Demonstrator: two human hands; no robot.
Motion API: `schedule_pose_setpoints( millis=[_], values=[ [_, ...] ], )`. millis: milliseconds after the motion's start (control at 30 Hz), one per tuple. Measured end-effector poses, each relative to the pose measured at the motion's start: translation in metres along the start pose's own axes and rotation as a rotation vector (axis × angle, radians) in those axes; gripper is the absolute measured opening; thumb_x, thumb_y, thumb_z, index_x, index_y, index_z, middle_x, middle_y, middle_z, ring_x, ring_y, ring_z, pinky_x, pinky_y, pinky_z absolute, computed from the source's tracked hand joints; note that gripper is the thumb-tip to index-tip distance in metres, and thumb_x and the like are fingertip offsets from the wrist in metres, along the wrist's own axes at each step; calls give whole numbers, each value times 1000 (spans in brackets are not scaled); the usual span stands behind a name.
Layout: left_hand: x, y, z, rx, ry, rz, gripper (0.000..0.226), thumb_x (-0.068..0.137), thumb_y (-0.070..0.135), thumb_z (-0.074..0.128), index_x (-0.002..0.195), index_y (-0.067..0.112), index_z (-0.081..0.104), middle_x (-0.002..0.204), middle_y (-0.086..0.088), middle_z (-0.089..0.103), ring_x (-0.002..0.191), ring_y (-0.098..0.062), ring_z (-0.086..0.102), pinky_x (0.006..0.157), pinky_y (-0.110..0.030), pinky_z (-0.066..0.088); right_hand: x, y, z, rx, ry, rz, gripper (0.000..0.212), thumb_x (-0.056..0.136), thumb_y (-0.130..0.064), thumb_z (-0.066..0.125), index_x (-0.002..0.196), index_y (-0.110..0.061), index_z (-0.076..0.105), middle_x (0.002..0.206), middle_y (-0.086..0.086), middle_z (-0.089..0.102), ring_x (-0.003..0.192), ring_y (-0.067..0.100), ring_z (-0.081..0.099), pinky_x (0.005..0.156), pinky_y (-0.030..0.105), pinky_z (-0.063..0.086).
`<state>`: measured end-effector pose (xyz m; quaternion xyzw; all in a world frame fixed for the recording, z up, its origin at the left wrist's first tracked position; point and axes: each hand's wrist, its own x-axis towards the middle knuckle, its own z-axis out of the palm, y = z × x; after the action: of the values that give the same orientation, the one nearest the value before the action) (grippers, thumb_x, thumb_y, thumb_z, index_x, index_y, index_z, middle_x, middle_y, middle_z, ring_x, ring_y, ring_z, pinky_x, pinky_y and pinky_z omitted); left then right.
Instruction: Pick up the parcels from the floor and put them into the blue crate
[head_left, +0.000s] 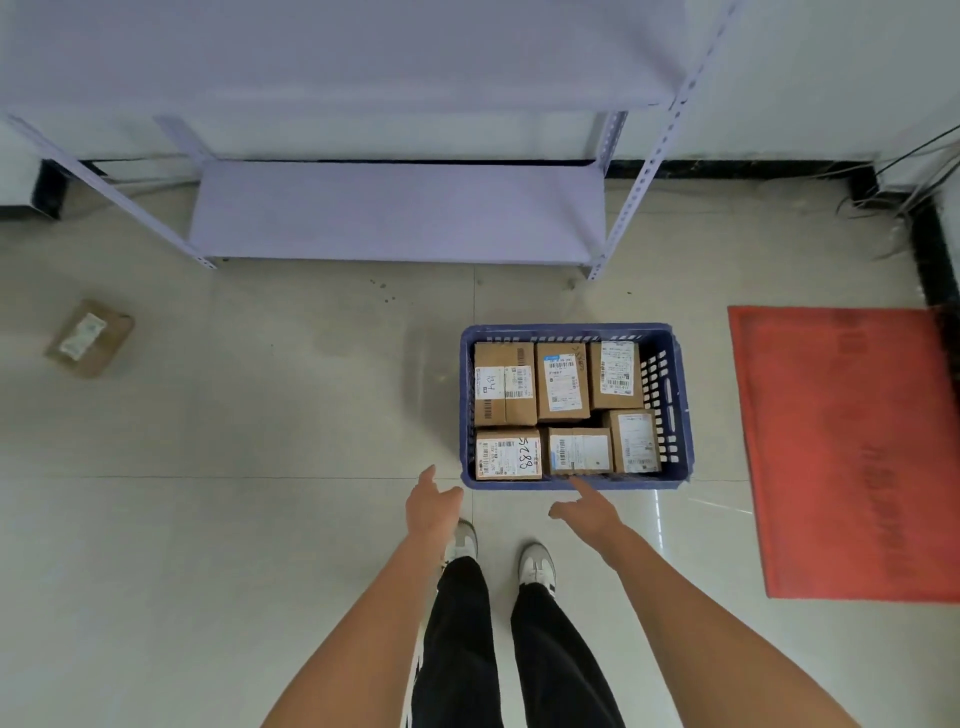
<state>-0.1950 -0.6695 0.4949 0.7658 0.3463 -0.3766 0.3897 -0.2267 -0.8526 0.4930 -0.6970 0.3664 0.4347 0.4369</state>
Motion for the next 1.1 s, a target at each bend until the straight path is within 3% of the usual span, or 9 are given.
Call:
schedule_pose_setpoints(
  millis=[67, 200, 367, 433, 567, 700, 833, 1100],
  values=[
    [-17, -1, -15, -53, 3, 11, 58, 94, 12, 45, 148, 15, 25, 150, -12, 35, 131, -27, 43, 105, -30, 36, -20, -10, -1, -16, 3, -29, 70, 91, -17, 55, 151, -15, 19, 154, 11, 27, 139, 29, 30, 111, 37, 30],
    [-49, -2, -63, -179, 27, 38, 60, 92, 12, 47, 148, 16, 25, 150, -12, 34, 133, -25, 41, 104, -29, 35, -66, -47, 15, -84, -2, -117, 60, 92, -13, 51, 147, -12, 25, 146, 14, 38, 132, 30, 39, 105, 36, 35],
    [-70, -10, -136, -294, 69, 78, 61, 90, 11, 51, 147, 16, 29, 148, -13, 38, 131, -25, 43, 103, -28, 34, -104, -101, 66, -120, -39, -185, 67, 91, -8, 53, 149, -14, 21, 145, 17, 40, 129, 31, 45, 104, 37, 40],
    [-71, -20, -173, -315, 90, 92, 62, 88, 11, 53, 146, 14, 30, 147, -14, 39, 132, -26, 42, 105, -29, 33, -114, -126, 98, -149, -64, -234, 72, 88, -9, 57, 149, -16, 21, 148, 13, 37, 127, 31, 47, 103, 38, 42],
    [-59, -52, -258, -372, 104, 87, 63, 88, 9, 54, 146, 12, 31, 147, -15, 39, 132, -27, 41, 106, -31, 33, -132, -182, 176, -246, -91, -281, 74, 87, -14, 58, 151, -18, 19, 153, 9, 27, 137, 28, 33, 106, 34, 35],
    [-40, -91, -353, -418, 126, 81, 61, 88, 9, 53, 145, 12, 32, 147, -15, 39, 133, -27, 40, 107, -32, 33, -145, -240, 266, -274, -87, -316, 74, 86, -15, 59, 150, -22, 21, 152, 10, 29, 134, 30, 36, 98, 35, 39],
    [-18, -128, -443, -440, 156, 69, 59, 87, 8, 53, 143, 12, 34, 144, -16, 41, 132, -28, 42, 108, -33, 33, -158, -296, 355, -314, -130, -344, 73, 86, -15, 58, 149, -23, 23, 154, 8, 26, 138, 29, 32, 108, 40, 35],
    [63, -156, -580, -509, 210, 24, 57, 87, 7, 53, 142, 9, 37, 135, -16, 51, 124, -27, 48, 102, -30, 37, -135, -407, 480, -377, -196, -356, 72, 86, -12, 59, 148, -22, 26, 153, 7, 28, 138, 28, 32, 109, 38, 33]
  ],
)
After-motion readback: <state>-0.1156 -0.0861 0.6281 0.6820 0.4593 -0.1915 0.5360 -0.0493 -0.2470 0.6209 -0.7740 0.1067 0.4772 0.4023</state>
